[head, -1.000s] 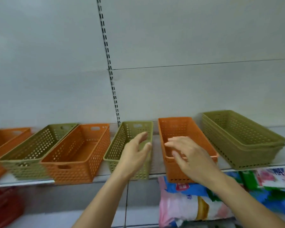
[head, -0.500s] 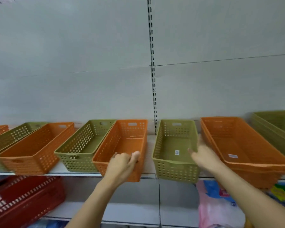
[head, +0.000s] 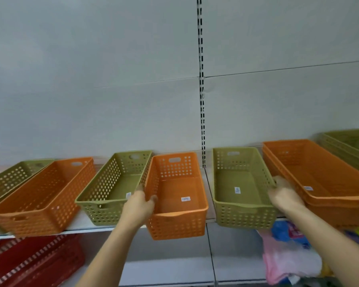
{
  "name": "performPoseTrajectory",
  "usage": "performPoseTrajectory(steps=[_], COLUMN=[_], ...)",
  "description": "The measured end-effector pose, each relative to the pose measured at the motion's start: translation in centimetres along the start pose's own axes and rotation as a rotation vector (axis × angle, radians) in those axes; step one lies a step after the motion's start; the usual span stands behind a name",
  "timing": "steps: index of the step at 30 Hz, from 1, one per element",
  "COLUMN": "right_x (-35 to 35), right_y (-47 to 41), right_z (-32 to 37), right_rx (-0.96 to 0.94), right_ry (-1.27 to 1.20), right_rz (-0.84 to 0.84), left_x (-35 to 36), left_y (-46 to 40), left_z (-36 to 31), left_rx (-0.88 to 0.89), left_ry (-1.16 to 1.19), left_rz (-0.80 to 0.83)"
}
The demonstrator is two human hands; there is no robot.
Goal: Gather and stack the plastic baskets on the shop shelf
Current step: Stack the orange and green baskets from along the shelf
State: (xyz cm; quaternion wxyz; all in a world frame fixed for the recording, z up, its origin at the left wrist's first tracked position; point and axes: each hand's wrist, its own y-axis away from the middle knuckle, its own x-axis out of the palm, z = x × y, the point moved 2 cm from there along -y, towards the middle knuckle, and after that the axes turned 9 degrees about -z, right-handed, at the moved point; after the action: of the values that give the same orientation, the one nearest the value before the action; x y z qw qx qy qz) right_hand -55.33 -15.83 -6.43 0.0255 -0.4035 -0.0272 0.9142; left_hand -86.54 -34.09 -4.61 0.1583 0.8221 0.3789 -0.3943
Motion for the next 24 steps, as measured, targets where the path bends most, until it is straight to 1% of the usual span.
performPoseTrajectory(steps=[2,3,5,7,11,14,17,24], right_x=[-0.1,-0.3,-0.8,-1.6,-3.3,-5.3,-8.0,-17.8], right_y=[0.7,1.0,1.7,2.2,3.3,4.1,4.7,5.9], right_z=[-0.1,-0.1,0.1,0.3,0.6,0.3,-0.5,-5.3], right_rx=[0.005,0.004,0.004,-0.024,-0.14,-0.18,-0.229,-0.334], right_ry=[0.032,0.05,0.093,0.119,0.077,0.059,-0.03,-0.232], right_rz=[-0.046,-0.069,-0.098,-0.121,-0.142,-0.129,-0.104,-0.062], left_x=[0.1,0.1,-0.2,-0.5,0.1,-2.1,-3.2,-2.7], left_y=[-0.4,-0.5,-0.3,0.0,0.7,5.5,9.4,17.2], left_z=[0.5,0.7,0.9,1.1,3.1,0.6,-1.3,-7.2], left_rx=[-0.108,-0.134,-0.127,-0.092,-0.043,-0.02,0.02,0.028], left_ry=[0.163,0.223,0.245,0.235,0.194,0.306,0.408,0.601], left_rz=[0.08,0.113,0.114,0.067,-0.028,-0.119,-0.188,-0.282])
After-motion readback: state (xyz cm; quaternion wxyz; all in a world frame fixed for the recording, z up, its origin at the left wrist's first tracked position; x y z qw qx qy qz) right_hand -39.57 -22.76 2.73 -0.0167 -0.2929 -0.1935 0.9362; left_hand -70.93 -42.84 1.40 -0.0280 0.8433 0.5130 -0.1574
